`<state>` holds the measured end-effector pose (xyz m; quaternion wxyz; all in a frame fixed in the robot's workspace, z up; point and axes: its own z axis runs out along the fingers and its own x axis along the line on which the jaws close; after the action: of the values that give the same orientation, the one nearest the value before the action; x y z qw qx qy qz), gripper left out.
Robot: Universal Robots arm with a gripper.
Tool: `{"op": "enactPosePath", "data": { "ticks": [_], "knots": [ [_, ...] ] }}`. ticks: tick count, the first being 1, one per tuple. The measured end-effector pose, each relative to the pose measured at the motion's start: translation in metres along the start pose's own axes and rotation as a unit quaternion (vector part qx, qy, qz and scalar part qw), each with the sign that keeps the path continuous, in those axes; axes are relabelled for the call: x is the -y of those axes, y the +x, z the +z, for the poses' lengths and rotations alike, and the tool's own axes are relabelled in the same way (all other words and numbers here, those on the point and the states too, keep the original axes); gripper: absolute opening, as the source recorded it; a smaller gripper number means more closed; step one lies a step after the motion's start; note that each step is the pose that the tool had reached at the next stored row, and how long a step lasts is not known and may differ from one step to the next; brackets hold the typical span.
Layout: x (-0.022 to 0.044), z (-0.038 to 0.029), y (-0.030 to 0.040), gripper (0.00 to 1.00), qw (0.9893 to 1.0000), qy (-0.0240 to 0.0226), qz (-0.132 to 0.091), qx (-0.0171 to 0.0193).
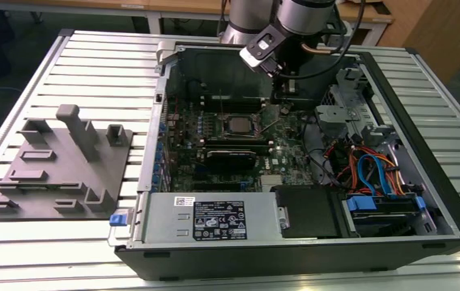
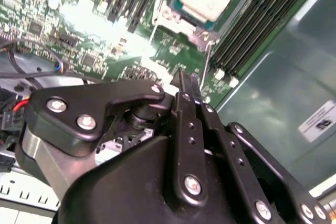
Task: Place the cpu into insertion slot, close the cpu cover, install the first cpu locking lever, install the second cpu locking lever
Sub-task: 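Close the cpu cover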
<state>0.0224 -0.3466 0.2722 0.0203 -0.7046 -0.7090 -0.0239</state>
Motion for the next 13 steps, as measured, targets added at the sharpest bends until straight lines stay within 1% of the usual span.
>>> {"op": "enactPosePath", "data": {
  "ticks": [6,13],
  "knots": [
    [-0.0103,0.0049,-0.0004,0.11,1.0000,0.0000,0.000,0.0000],
    [-0.0165,0.0126,-0.0010,0.11,1.0000,0.0000,0.000,0.0000]
  ]
}}
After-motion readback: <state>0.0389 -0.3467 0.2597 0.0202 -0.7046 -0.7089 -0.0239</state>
